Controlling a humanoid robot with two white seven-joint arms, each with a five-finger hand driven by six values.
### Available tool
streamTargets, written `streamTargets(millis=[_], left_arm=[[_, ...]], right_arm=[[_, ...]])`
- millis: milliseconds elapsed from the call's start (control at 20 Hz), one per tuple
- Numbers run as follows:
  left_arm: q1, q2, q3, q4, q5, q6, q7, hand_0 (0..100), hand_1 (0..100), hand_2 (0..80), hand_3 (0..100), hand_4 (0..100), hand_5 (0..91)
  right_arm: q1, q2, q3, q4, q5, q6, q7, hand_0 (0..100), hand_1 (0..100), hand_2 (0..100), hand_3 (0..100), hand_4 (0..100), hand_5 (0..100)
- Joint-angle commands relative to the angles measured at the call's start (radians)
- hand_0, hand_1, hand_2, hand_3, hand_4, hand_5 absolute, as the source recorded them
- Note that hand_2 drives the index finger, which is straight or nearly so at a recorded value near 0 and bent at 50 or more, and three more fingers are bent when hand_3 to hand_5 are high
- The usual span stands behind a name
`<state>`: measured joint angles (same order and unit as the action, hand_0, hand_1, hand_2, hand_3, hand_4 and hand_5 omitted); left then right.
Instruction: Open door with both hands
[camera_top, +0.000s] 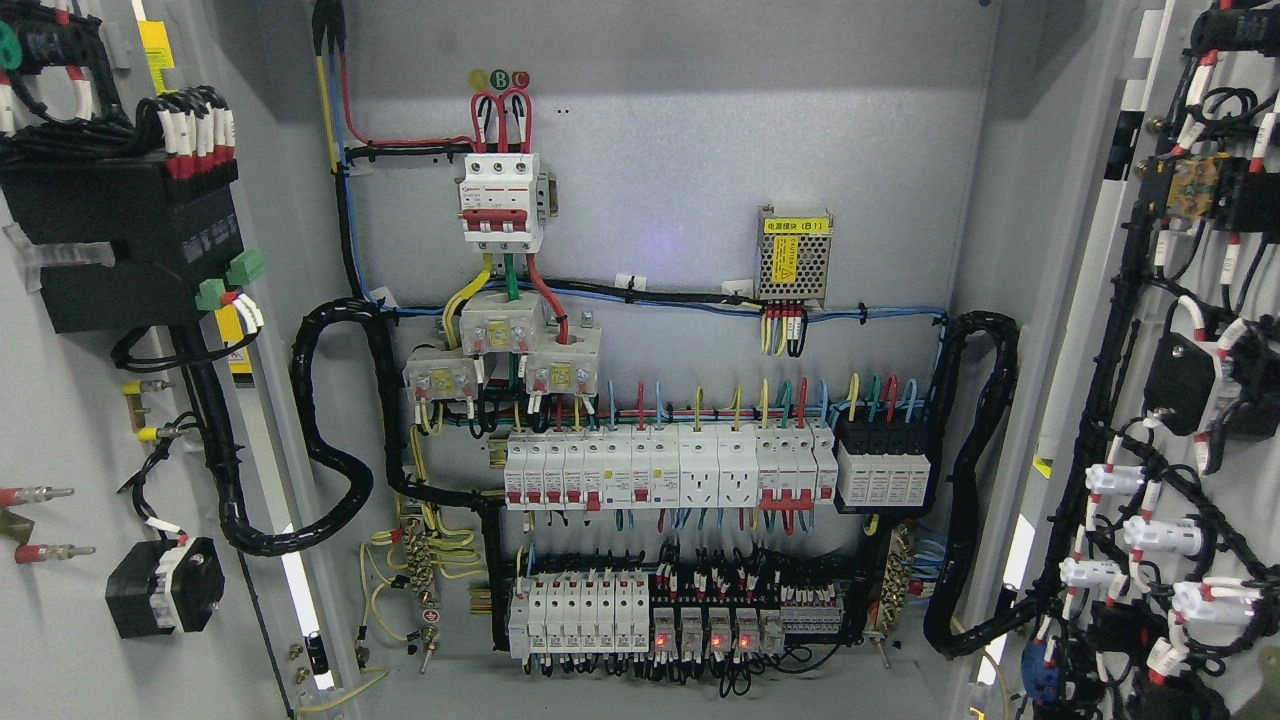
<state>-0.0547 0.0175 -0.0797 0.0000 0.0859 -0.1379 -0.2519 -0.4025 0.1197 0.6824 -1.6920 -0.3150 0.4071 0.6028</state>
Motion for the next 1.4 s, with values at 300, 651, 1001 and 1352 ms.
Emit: streamTargets(millis=[300,651,1001,1352], left_arm=[[0.001,0.015,-0.002,0.009,0.0,0.0,0.0,12,56,0.0,0,0,0.0],[0.001,0.015,-0.002,0.008,-0.008,0.0,0.002,12,56,0.0,0,0,0.0],[0.001,0.019,-0.002,0.009,-0.005,0.0,0.002,12,56,0.0,0,0,0.0],[0.004,0.015,0.0,0.011,-0.002,0.0,0.0,12,56,0.0,0,0,0.0]], right_arm=[[-0.078,0.026,0.149,0.008,-0.173,0.002,-0.08,0,50,4,0,0,0],[-0.136,0.029,0.16,0.032,-0.173,0.001,-0.083,0,50,4,0,0,0],[-0.116,0.015,0.106,0.026,-0.156,0.009,-0.083,0,50,4,0,0,0],[-0.006,-0.098,-0.197,0.021,-0.107,-0.002,-0.083,0,50,4,0,0,0]])
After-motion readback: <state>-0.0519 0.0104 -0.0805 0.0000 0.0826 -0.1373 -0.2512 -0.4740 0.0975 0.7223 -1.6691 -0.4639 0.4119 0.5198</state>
